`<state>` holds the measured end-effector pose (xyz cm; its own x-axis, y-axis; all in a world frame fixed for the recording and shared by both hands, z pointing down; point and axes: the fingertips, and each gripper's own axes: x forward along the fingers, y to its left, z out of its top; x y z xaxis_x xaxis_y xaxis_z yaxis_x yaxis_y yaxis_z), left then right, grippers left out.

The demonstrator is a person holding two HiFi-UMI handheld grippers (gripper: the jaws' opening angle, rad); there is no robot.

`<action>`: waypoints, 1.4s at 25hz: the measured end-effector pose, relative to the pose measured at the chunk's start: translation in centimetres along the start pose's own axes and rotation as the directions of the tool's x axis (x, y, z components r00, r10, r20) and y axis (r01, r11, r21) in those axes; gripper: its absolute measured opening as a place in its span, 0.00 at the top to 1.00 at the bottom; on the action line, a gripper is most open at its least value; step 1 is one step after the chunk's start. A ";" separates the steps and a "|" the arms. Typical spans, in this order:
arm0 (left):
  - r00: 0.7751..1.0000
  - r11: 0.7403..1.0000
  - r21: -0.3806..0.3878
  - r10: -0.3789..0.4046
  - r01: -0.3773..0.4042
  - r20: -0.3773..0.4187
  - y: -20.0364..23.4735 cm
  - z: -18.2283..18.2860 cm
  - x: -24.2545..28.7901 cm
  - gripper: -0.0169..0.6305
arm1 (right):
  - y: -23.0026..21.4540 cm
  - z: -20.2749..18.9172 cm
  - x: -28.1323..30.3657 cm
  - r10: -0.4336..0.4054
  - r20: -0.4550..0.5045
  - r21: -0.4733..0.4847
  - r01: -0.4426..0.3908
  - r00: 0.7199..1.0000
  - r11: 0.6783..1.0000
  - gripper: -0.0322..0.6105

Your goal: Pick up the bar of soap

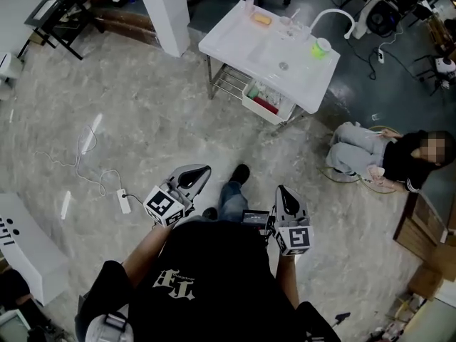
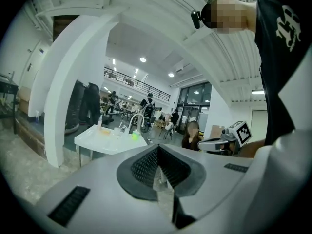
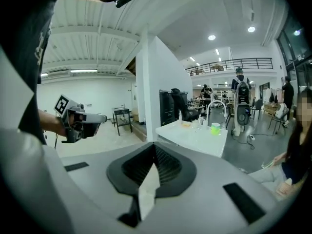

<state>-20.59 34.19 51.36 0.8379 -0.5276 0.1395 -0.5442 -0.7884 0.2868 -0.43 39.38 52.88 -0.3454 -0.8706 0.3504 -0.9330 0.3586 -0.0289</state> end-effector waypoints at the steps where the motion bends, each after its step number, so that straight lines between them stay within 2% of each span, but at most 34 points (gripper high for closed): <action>1: 1.000 1.000 -0.007 0.012 -0.012 -0.005 0.9 0.4 0.8 0.96 | -0.8 0.6 1.1 0.012 -0.001 -0.005 -0.012 1.000 1.000 0.94; 8: 0.996 0.999 0.011 0.048 -0.047 -0.070 5.4 2.2 7.9 0.96 | -8.5 5.1 7.0 0.071 0.026 -0.039 -0.070 0.997 0.997 0.94; 14: 0.995 0.999 0.025 0.027 -0.025 -0.094 7.2 3.9 15.1 0.96 | -14.3 6.2 10.4 0.074 0.037 -0.018 -0.073 0.997 0.997 0.94; 17: 0.994 0.999 0.037 0.006 -0.002 -0.110 7.5 4.2 18.1 0.96 | -16.2 6.5 11.8 0.075 0.044 -0.003 -0.075 0.996 0.997 0.94; 21: 0.992 0.999 0.041 0.012 -0.007 -0.122 8.3 4.8 20.8 0.96 | -18.3 6.1 13.3 0.088 0.044 0.011 -0.088 0.995 0.996 0.94; 27: 0.992 0.999 0.036 -0.023 0.027 -0.125 8.2 5.3 24.7 0.96 | -21.8 6.4 13.0 0.043 0.047 0.013 -0.044 0.998 0.999 0.94; 35: 0.983 0.992 0.031 -0.115 0.121 -0.142 8.6 6.0 29.7 0.96 | -24.4 6.1 13.1 -0.027 0.023 0.035 0.027 0.999 0.999 0.94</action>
<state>-0.61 9.83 52.31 0.8923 -0.3832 0.2387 -0.4402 -0.8558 0.2717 17.18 17.15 52.49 -0.3220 -0.8876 0.3295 -0.9448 0.3234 -0.0520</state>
